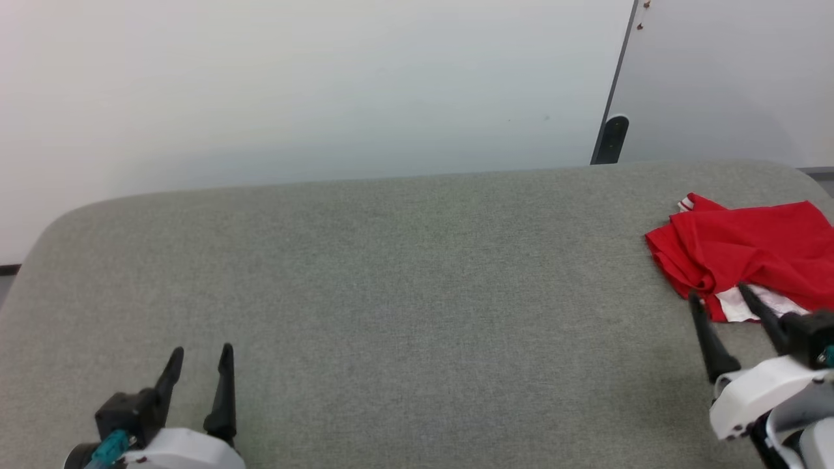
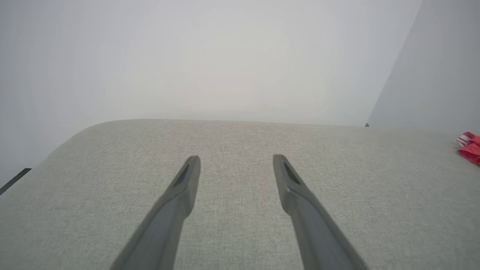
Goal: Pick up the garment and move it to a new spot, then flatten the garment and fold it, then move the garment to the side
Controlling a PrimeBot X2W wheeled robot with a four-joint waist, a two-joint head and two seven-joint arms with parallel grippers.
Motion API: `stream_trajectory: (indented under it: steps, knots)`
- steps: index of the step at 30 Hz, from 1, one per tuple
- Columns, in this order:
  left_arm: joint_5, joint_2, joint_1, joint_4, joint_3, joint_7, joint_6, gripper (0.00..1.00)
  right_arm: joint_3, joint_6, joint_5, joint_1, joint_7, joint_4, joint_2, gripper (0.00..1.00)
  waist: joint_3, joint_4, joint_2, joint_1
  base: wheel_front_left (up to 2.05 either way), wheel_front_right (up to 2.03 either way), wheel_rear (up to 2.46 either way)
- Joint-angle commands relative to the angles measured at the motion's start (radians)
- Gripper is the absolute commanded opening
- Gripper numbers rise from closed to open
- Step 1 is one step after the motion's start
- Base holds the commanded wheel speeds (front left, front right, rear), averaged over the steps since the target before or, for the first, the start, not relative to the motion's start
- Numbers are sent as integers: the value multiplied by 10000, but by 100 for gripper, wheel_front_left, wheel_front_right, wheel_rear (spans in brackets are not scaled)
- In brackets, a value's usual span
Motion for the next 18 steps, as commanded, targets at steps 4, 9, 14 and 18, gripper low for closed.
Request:
stream_trajectory:
  steps: [4, 9, 14, 18]
  knots:
    - [-120, 63, 300, -74, 135, -6, -55, 100, -143, -14, -57, 469, -93, -82, 278, 100, -88, -17, -1, 0, 0, 0, 0]
    - [-324, 94, 455, -99, 129, -6, -65, 100, -261, -14, -122, 662, -76, -194, 357, 100, -109, -14, -1, 0, 0, 0, 0]
    - [-487, 149, 535, -91, 5, -6, -80, 100, -353, -14, -199, 755, 0, -345, 383, 100, -85, 3, -1, 0, 0, 0, 0]
    - [-707, 119, 526, -141, -14, -6, -78, 100, -411, -14, -259, 829, 118, -464, 420, 100, -60, 23, -1, 0, 0, 0, 0]
